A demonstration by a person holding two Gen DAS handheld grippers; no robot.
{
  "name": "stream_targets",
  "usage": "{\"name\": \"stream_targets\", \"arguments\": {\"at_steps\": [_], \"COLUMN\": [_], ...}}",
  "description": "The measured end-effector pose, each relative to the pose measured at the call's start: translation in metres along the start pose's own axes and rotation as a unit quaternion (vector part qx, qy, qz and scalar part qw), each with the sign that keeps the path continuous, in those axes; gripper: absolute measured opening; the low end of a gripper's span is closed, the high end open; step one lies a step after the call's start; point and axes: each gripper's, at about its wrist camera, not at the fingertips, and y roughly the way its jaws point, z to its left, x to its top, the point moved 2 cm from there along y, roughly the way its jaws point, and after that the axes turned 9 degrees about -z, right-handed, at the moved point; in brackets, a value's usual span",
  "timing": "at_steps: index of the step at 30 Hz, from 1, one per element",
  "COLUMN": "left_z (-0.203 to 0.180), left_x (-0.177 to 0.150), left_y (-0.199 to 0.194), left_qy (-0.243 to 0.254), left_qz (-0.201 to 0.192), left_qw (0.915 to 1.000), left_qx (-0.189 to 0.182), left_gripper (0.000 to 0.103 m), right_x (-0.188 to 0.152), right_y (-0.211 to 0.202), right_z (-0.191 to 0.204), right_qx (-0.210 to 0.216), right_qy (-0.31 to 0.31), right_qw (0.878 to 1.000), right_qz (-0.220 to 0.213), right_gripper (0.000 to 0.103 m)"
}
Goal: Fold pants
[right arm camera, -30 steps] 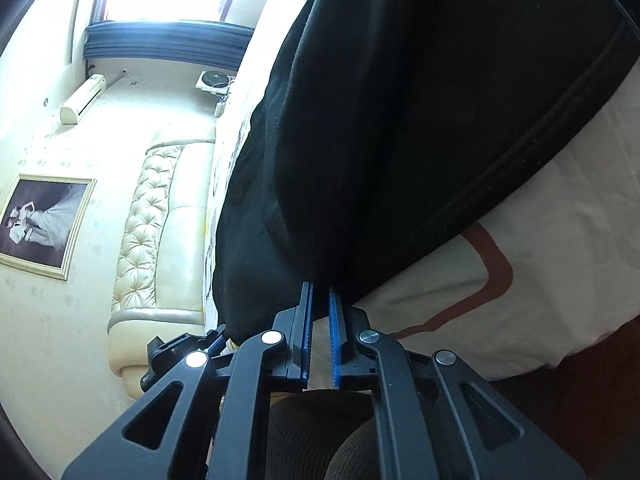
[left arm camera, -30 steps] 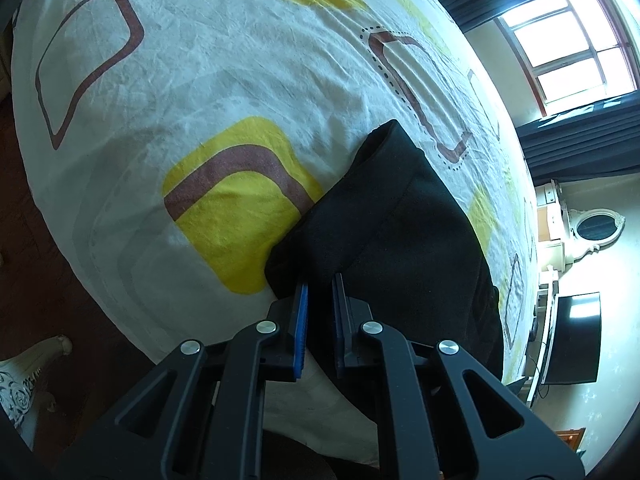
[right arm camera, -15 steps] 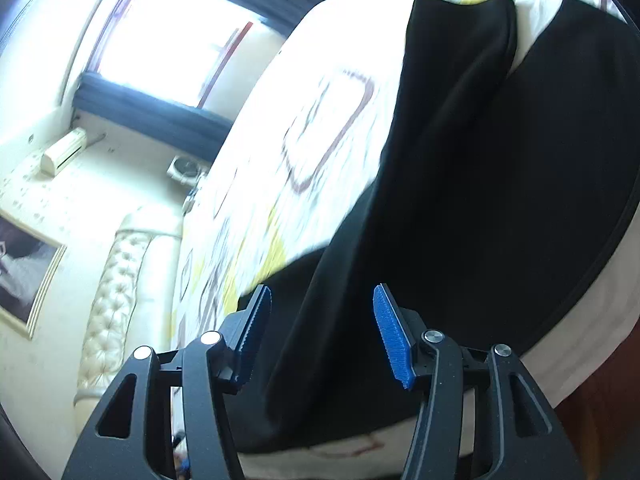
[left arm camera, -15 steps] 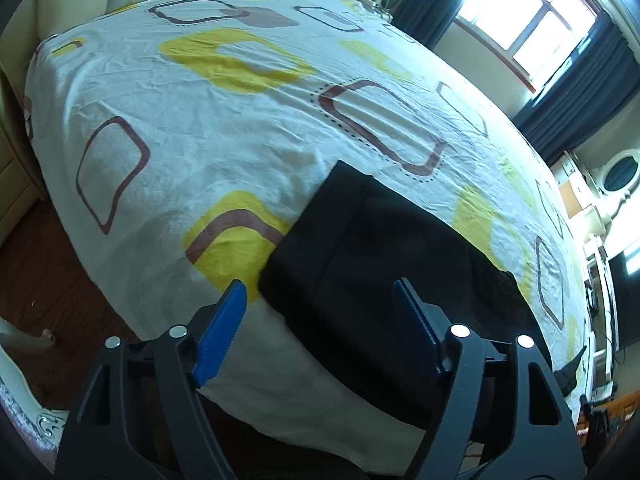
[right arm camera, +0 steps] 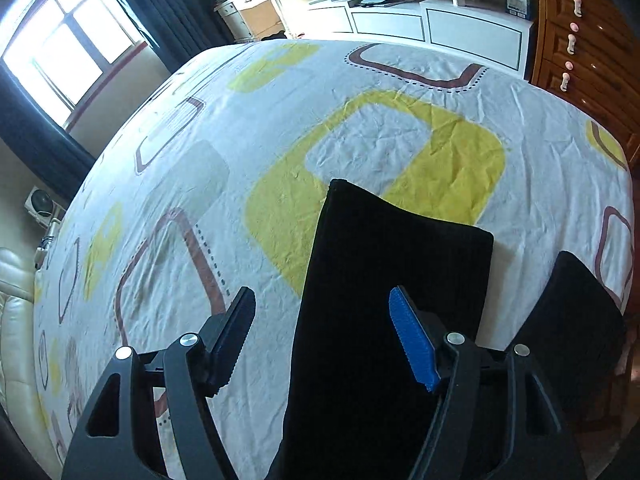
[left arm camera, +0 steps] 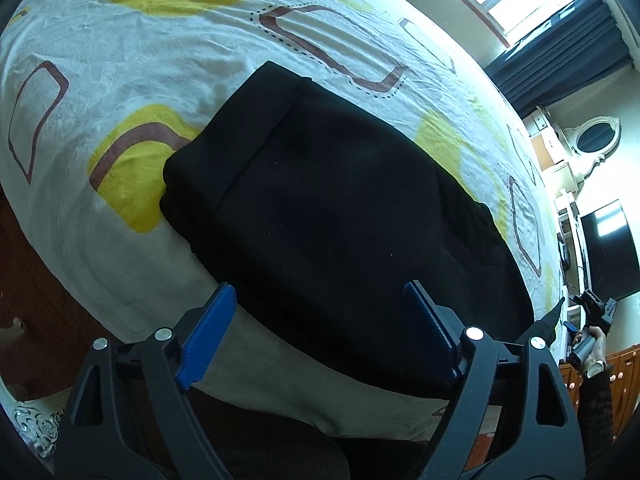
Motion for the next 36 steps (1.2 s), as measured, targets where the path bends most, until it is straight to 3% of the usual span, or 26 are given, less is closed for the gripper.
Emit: {"name": "stream_targets", "arguments": {"at_steps": [4, 5, 8, 14, 16, 18, 24, 28, 30, 31, 32, 36], "left_z": [0.000, 0.000, 0.002, 0.006, 0.003, -0.001, -0.013, -0.017, -0.018, -0.019, -0.019, -0.019], "left_x": [-0.001, -0.001, -0.001, -0.006, -0.006, -0.007, -0.015, -0.021, -0.024, -0.026, -0.027, -0.029], "left_y": [0.004, 0.004, 0.007, 0.008, 0.005, 0.002, 0.003, 0.007, 0.007, 0.007, 0.007, 0.012], "left_qy": [-0.001, 0.000, 0.000, -0.009, -0.002, 0.010, 0.036, 0.048, 0.046, 0.045, 0.046, 0.051], "left_qz": [0.005, 0.005, 0.009, 0.015, 0.010, 0.004, 0.006, 0.009, 0.010, 0.010, 0.011, 0.021], "left_qw": [1.0000, 1.0000, 0.9999, 0.9998, 0.9999, 0.9999, 0.9993, 0.9988, 0.9989, 0.9989, 0.9989, 0.9985], "left_qx": [0.001, 0.002, 0.005, 0.010, 0.006, 0.003, 0.000, 0.009, 0.008, 0.006, 0.006, 0.008], "left_gripper": [0.085, 0.085, 0.085, 0.085, 0.085, 0.085, 0.085, 0.085, 0.085, 0.085, 0.085, 0.085], "right_x": [-0.010, -0.016, -0.021, -0.015, -0.019, -0.030, -0.085, -0.091, -0.080, -0.072, -0.064, -0.027], "right_y": [0.053, 0.060, 0.058, -0.023, -0.055, -0.080, -0.077, -0.068, -0.067, -0.066, -0.066, -0.050], "right_z": [-0.009, -0.015, -0.029, -0.075, -0.107, -0.145, -0.253, -0.251, -0.234, -0.222, -0.210, -0.145], "right_qx": [-0.038, -0.032, 0.016, 0.158, 0.182, 0.180, 0.148, 0.211, 0.221, 0.212, 0.209, 0.204], "right_qy": [-0.005, 0.005, 0.037, 0.076, 0.095, 0.107, 0.196, 0.220, 0.219, 0.213, 0.210, 0.171], "right_qw": [0.999, 0.999, 0.998, 0.984, 0.978, 0.976, 0.969, 0.952, 0.950, 0.954, 0.955, 0.964], "right_qz": [0.034, 0.043, 0.052, -0.010, -0.031, -0.052, -0.007, 0.019, 0.012, 0.007, -0.005, -0.012], "right_gripper": [0.065, 0.041, 0.014, 0.010, 0.010, 0.010, 0.010, 0.011, 0.033, 0.060, 0.068, 0.068]}}
